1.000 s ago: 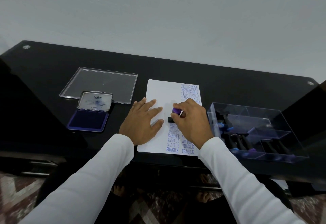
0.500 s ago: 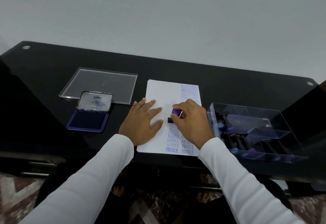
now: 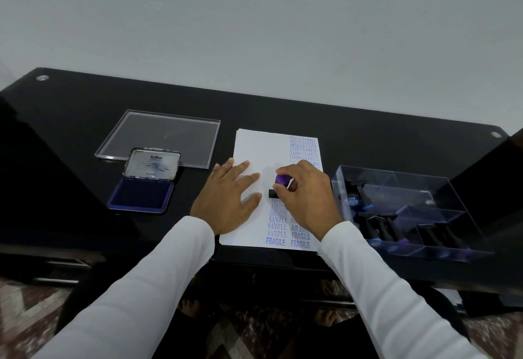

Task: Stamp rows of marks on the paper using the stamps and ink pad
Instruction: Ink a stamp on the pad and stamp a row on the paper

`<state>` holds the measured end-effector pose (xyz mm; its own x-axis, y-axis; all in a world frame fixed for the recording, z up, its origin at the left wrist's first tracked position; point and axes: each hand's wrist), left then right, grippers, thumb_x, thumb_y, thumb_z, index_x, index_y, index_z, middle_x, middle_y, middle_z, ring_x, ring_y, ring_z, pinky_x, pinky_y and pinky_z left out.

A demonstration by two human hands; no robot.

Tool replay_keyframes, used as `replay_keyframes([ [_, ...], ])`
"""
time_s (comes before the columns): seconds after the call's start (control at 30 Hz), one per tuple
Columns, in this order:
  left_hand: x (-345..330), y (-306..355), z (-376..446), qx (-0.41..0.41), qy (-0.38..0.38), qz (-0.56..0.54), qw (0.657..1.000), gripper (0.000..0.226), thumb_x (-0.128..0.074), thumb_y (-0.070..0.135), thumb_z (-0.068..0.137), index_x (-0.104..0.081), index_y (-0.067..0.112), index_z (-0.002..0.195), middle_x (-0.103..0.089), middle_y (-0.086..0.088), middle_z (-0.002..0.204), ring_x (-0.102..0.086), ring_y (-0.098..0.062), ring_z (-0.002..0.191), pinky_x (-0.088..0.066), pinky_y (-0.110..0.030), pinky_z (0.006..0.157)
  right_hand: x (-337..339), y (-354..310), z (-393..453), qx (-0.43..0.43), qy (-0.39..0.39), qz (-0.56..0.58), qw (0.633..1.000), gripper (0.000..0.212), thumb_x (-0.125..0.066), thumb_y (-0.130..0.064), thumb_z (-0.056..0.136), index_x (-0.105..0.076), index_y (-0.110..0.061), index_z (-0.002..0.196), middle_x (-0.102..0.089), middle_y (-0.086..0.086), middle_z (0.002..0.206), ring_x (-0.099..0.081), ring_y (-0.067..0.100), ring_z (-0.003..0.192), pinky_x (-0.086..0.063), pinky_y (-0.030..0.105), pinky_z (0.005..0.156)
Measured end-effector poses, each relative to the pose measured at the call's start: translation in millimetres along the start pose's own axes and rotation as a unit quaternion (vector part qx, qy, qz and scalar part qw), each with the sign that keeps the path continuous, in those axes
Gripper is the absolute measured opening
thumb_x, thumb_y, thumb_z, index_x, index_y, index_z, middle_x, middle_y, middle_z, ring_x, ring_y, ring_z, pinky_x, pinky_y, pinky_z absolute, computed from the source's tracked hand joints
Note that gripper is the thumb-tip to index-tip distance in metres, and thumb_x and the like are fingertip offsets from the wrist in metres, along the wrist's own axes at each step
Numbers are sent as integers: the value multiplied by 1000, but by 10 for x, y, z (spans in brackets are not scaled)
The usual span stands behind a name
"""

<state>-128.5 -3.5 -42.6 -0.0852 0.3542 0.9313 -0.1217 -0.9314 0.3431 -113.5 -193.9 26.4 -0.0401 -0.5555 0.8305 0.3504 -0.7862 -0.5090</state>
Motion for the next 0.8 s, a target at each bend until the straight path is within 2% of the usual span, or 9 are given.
replay_keyframes([
  [0.23,-2,1,-6,1,1,-1,1000,68,-27,70,92,-42,38,150,-23,8,165,-9,-21,155,4,-39,121,14,-2,-5,2,-11,-1,1000,24,-72,-25,88,-70,-20,111,-54,-10,96,-55,7,83,-32,0,65],
  [0.47,-9,1,-3,2,6,-4,1000,67,-29,70,93,-42,38,150,-24,8,165,-10,-21,155,4,-39,120,-17,24,19,3,-6,-2,1000,28,-68,-25,92,-69,-19,120,-56,-8,99,-52,6,84,-30,-2,66],
  [0.6,-6,-4,-6,0,9,-2,1000,60,-36,66,97,-42,37,150,-24,8,165,-10,-21,155,5,-38,119,-29,30,27,2,-4,-1,1000,32,-68,-26,93,-68,-18,124,-62,-3,107,-52,7,85,-29,-2,67],
  [0.8,-9,1,1,-2,11,-2,1000,60,-36,65,97,-42,37,150,-24,7,165,-10,-21,155,5,-37,119,-19,24,12,2,1,4,1000,26,-72,-24,89,-70,-19,114,-54,-10,96,-55,7,81,-31,-1,67],
])
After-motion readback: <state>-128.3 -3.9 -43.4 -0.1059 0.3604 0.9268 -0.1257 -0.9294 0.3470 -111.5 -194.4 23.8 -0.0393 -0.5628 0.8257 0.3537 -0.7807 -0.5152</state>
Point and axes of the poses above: each hand's wrist, its own z-axis towards the middle knuckle, its own x-axis out of the back of the hand, y = z × x
